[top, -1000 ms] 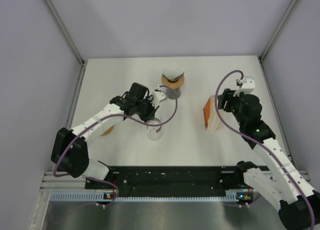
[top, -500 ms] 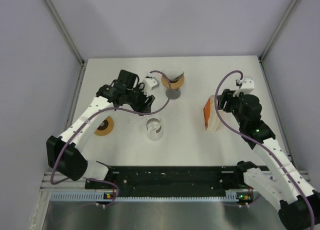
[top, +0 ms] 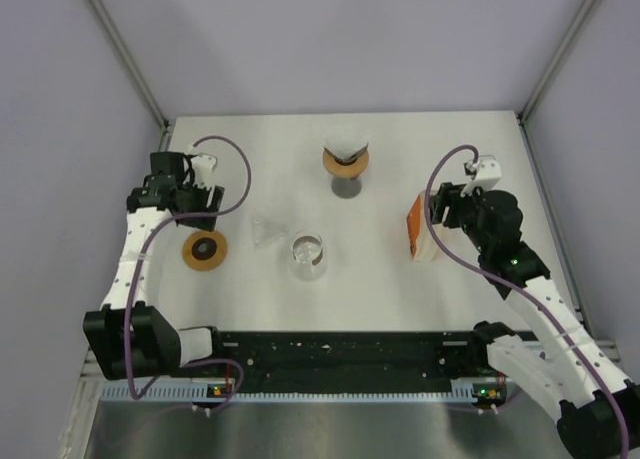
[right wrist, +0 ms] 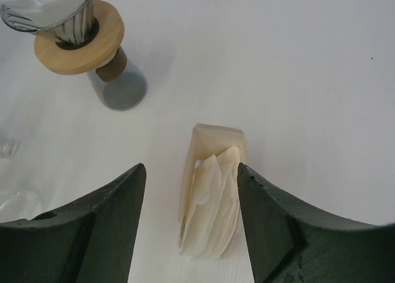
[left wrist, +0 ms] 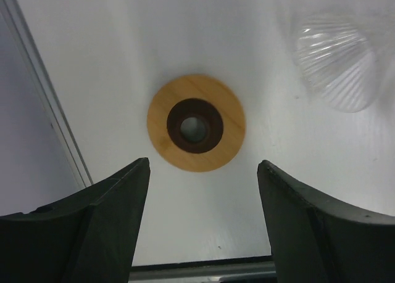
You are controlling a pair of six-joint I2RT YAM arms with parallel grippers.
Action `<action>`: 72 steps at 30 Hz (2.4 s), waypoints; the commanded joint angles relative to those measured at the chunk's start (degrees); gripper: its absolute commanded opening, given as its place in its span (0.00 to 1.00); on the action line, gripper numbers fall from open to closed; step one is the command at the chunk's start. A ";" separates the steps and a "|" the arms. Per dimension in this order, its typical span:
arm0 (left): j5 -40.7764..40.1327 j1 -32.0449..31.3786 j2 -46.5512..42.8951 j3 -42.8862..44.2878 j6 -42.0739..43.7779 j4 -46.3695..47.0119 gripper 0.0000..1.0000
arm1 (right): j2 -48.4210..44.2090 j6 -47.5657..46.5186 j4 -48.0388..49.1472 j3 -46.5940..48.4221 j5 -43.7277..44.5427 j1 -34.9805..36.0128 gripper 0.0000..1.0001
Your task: Place the coffee filter in the dripper
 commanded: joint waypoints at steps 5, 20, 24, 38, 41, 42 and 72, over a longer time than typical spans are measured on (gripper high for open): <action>-10.44 8.24 7.54 -8.35 0.77 7.00 0.51 | -1.59 -0.80 2.08 -0.31 -4.16 -0.47 0.62; -11.23 8.41 19.59 -10.81 1.13 14.99 0.49 | -1.95 -0.71 2.43 -0.66 -4.16 -0.38 0.62; -10.27 8.41 22.05 -11.87 0.77 17.28 0.49 | -1.94 -0.71 2.08 -0.49 -4.07 -0.47 0.62; -2.28 11.14 14.69 -8.63 0.07 11.67 0.00 | -3.44 1.48 -3.98 5.83 -9.51 -0.47 0.63; 2.73 11.32 7.57 -5.03 0.33 8.85 0.00 | -1.16 5.07 -4.60 10.05 -15.39 -0.21 0.69; 4.83 11.32 5.81 -3.80 1.21 7.98 0.00 | -0.02 6.31 -4.52 11.71 -17.06 0.58 0.76; 23.66 3.49 -8.88 9.40 -10.12 -1.00 0.00 | 62.39 30.14 23.43 55.94 -19.80 38.64 0.47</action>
